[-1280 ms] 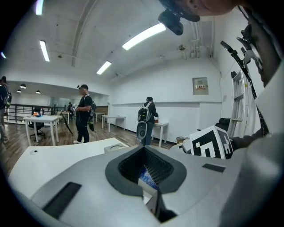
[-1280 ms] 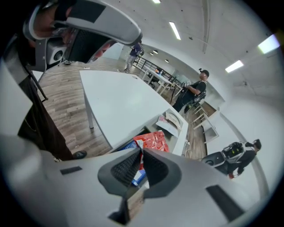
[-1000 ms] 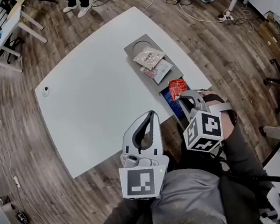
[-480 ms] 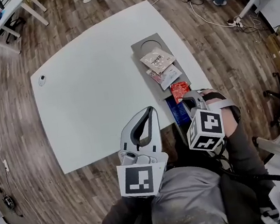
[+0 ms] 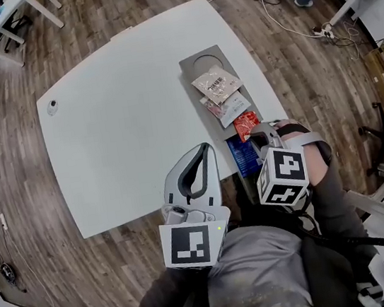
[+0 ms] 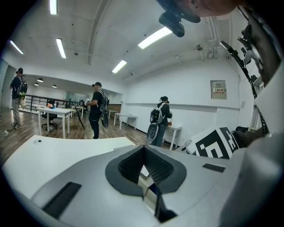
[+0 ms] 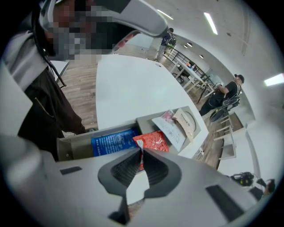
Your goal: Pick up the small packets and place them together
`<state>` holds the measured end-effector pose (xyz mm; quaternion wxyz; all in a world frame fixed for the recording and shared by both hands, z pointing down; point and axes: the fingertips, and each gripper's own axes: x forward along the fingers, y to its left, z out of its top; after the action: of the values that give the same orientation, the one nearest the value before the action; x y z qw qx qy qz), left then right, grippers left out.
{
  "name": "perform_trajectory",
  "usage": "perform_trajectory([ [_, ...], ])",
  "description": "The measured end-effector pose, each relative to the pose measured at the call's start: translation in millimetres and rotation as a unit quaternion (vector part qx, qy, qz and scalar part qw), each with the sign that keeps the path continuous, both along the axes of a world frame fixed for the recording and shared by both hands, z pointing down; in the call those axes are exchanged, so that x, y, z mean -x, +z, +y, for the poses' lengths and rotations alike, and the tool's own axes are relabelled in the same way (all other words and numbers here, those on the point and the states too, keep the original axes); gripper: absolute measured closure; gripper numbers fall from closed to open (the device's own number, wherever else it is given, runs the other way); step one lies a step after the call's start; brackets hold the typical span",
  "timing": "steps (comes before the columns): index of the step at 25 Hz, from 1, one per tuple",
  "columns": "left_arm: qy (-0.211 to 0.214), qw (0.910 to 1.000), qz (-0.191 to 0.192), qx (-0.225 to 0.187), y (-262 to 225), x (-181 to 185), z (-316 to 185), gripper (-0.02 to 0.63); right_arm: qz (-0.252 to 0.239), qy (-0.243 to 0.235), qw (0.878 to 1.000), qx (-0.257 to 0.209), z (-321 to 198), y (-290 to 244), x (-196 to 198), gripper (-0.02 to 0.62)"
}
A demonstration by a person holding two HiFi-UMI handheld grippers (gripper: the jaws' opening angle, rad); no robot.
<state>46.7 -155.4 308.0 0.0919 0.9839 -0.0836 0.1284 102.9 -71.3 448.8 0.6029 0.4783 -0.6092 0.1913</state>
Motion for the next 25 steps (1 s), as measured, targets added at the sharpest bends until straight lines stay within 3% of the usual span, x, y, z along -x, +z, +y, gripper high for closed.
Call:
perform_trajectory([
  [18, -0.021, 0.9997, -0.012, 0.008, 8.3, -5.3, -17.0, 0.604, 0.008, 0.0, 0.999, -0.031, -26.3, 4.7, -15.1, 0.569],
  [25, -0.01, 0.9999, -0.011, 0.005, 5.6, 4.7, -7.8, 0.604, 0.006, 0.022, 0.999, -0.03, -15.2, 7.9, -7.0, 0.445],
])
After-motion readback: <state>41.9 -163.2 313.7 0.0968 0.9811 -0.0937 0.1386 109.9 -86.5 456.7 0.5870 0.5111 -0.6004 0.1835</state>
